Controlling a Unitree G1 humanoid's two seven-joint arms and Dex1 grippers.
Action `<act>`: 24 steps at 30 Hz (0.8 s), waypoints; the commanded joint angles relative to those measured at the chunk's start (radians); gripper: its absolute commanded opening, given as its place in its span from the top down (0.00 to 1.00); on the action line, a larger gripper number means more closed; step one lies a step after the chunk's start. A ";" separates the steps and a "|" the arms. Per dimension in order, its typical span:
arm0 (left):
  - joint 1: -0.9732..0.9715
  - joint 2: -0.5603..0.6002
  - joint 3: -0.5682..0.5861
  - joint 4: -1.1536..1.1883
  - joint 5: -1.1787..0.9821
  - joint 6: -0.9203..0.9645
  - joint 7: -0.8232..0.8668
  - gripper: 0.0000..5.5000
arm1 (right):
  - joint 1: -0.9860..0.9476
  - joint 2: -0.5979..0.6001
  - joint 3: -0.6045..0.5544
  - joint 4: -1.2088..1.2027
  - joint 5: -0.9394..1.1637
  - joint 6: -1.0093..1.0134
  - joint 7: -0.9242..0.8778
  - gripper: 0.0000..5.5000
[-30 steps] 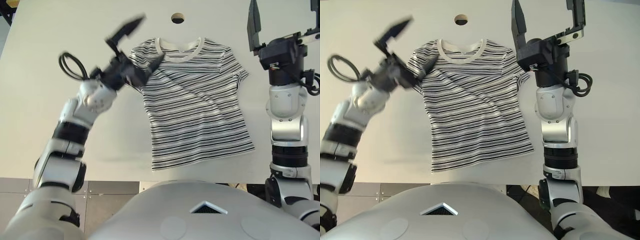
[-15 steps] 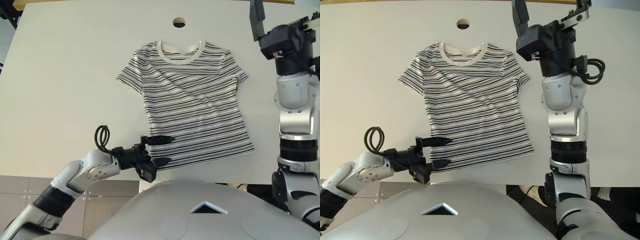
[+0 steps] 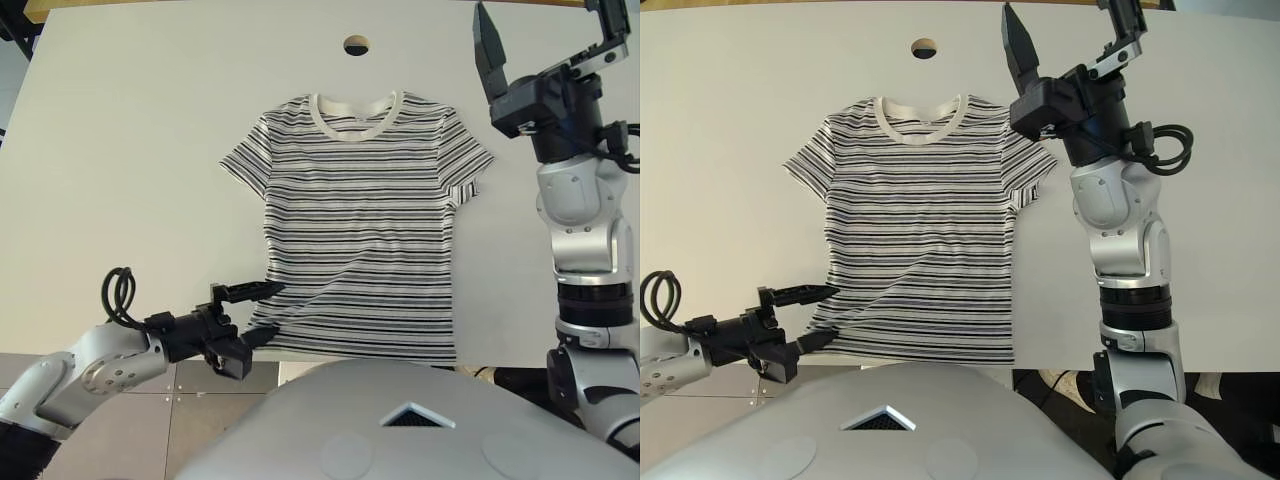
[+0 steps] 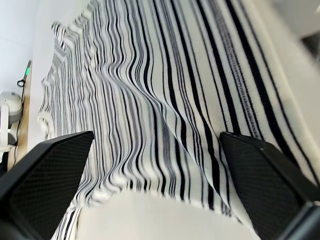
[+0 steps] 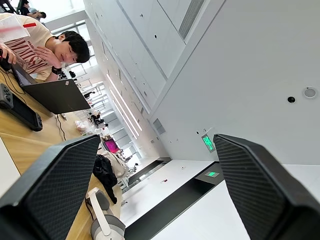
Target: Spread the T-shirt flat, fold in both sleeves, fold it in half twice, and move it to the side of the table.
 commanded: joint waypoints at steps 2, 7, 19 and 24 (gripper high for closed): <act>0.049 -0.030 0.112 -0.065 -0.079 -0.008 -0.011 0.15 | 0.007 -0.018 -0.004 0.002 -0.011 0.003 0.004 0.24; 0.239 -0.069 0.280 -0.285 -0.456 -0.095 -0.044 0.15 | -0.007 -0.017 0.002 0.026 -0.020 0.003 -0.006 0.24; -0.483 -0.274 0.151 0.426 0.047 0.260 0.207 0.15 | 0.081 -0.030 0.068 0.063 -0.079 -0.030 -0.021 0.24; -0.647 -0.278 -0.010 0.609 0.251 0.208 0.281 0.15 | 0.088 -0.042 0.047 0.053 -0.070 -0.031 -0.033 0.24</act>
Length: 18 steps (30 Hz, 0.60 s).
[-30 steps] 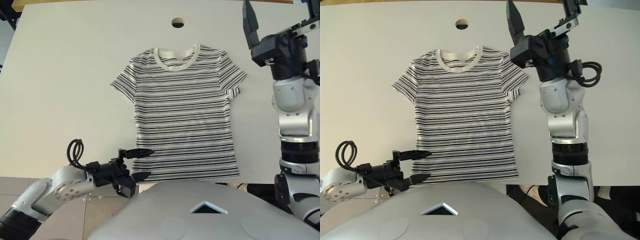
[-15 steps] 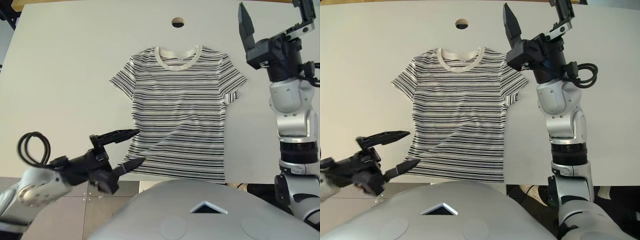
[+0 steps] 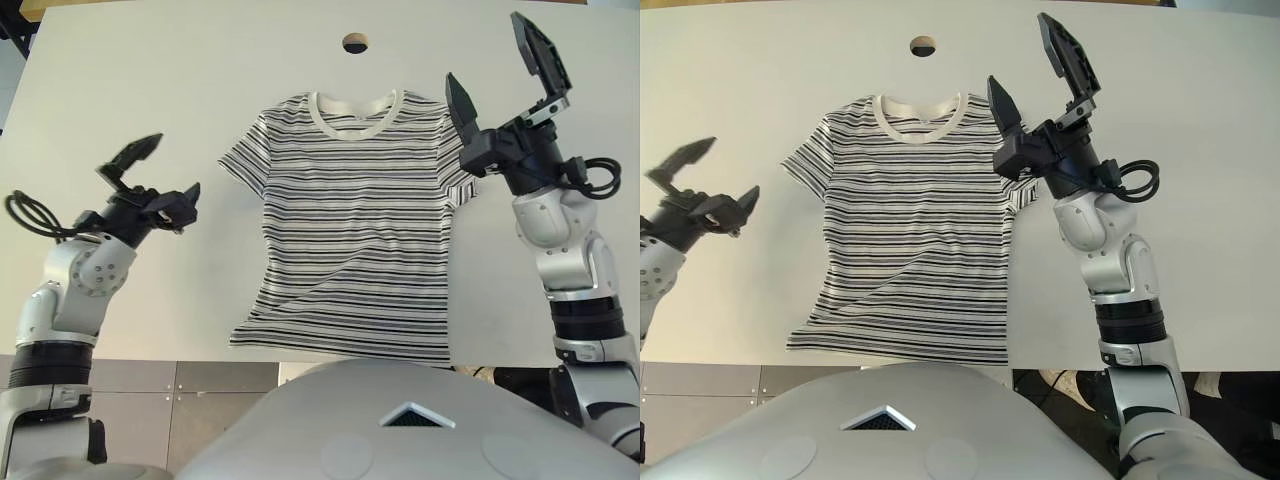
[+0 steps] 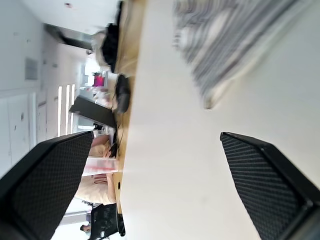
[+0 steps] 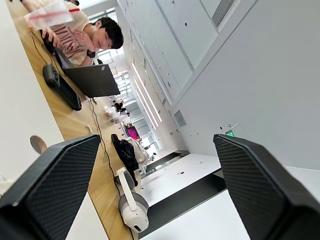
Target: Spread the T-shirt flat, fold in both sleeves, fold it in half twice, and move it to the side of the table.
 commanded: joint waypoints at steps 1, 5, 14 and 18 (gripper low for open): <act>-0.118 -0.006 -0.091 0.080 0.117 -0.035 0.057 0.15 | -0.007 -0.007 -0.011 -0.007 0.002 -0.003 -0.007 0.24; -0.258 -0.036 -0.232 0.193 0.304 -0.019 0.146 0.15 | -0.004 0.004 -0.002 -0.013 -0.006 -0.001 -0.020 0.24; -0.398 -0.017 -0.373 0.317 0.443 0.009 0.211 0.15 | 0.023 0.006 0.003 -0.013 -0.017 -0.002 -0.043 0.24; -0.426 -0.042 -0.420 0.341 0.438 -0.024 0.225 0.15 | 0.022 0.006 0.006 -0.011 -0.017 -0.002 -0.047 0.24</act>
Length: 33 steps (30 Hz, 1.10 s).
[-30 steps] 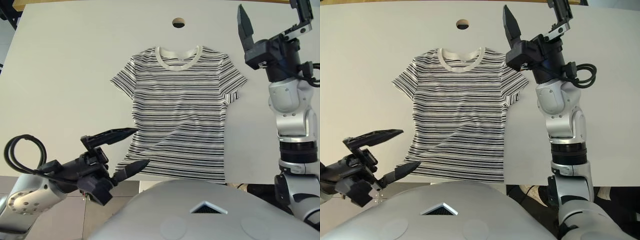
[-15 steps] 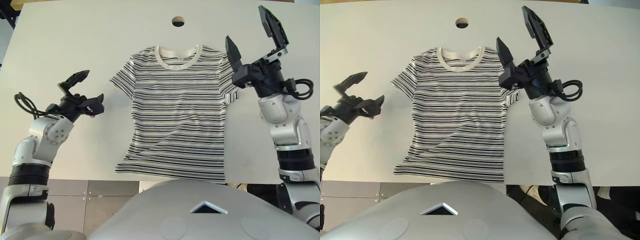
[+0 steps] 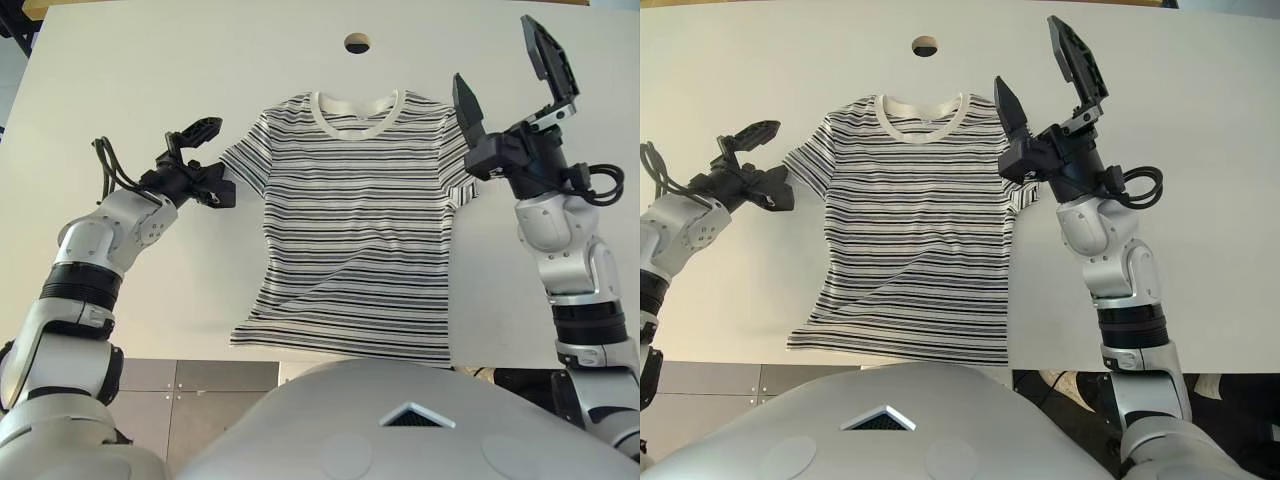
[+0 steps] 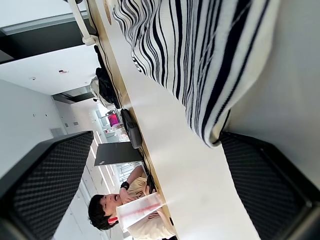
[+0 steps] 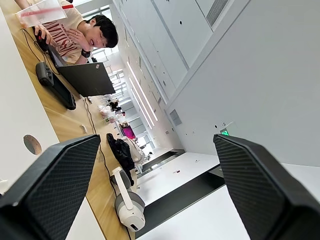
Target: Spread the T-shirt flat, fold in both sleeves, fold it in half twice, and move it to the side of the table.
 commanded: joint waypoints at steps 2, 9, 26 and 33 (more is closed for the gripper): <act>-0.013 -0.026 -0.067 0.040 0.008 -0.031 0.003 0.17 | 0.001 0.000 0.002 0.000 -0.007 -0.001 -0.005 0.24; -0.037 -0.022 -0.115 0.089 0.008 -0.029 0.000 0.38 | 0.002 -0.002 -0.003 0.007 0.003 0.000 -0.008 0.24; -0.041 -0.022 -0.157 0.101 -0.011 -0.016 0.008 0.86 | 0.013 -0.009 -0.023 -0.016 0.026 0.011 0.010 0.24; -0.016 -0.018 -0.097 0.082 -0.068 0.033 0.040 0.98 | 0.022 -0.008 -0.028 -0.021 0.033 0.015 0.013 0.24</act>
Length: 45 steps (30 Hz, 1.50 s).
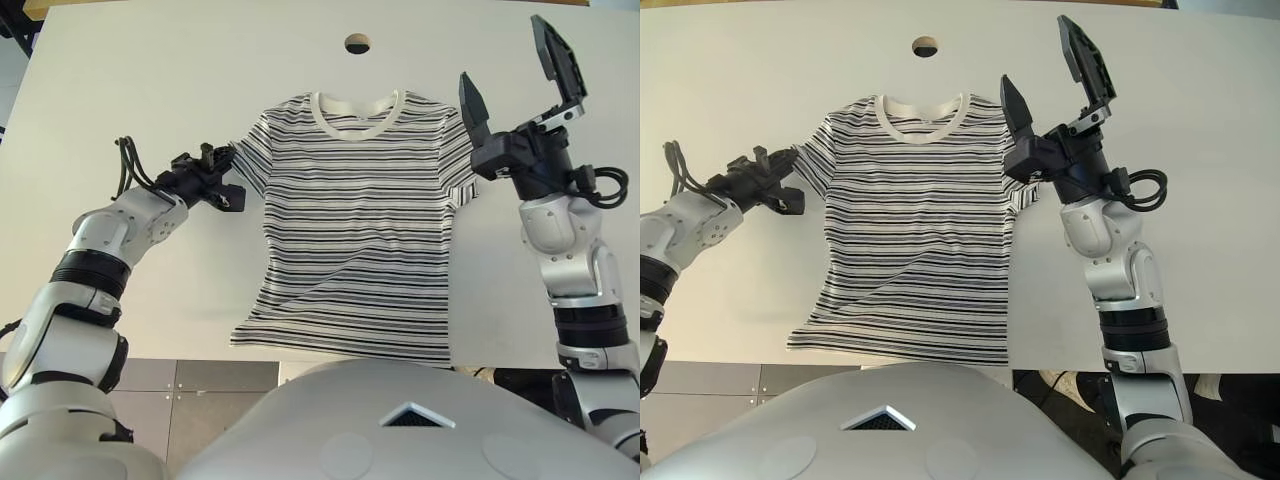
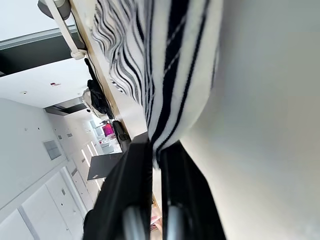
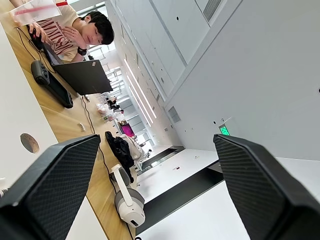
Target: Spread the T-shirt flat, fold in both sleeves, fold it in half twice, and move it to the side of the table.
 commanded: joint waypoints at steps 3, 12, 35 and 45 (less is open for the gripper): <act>0.079 -0.021 0.073 -0.057 -0.084 0.068 0.036 0.98 | 0.012 -0.001 -0.008 -0.009 0.010 0.007 0.008 0.24; 0.144 -0.074 0.130 -0.253 -0.128 0.100 0.077 0.98 | 0.015 -0.005 -0.020 0.012 0.008 0.001 -0.005 0.24; 0.084 -0.237 0.019 -0.210 -0.136 0.037 0.031 0.59 | -0.050 -0.202 -0.141 0.328 -0.035 0.011 -0.056 0.24; 0.183 -0.250 0.165 -0.474 -0.160 0.113 0.113 0.29 | -0.255 -0.307 0.162 0.713 -0.199 -0.040 0.141 0.24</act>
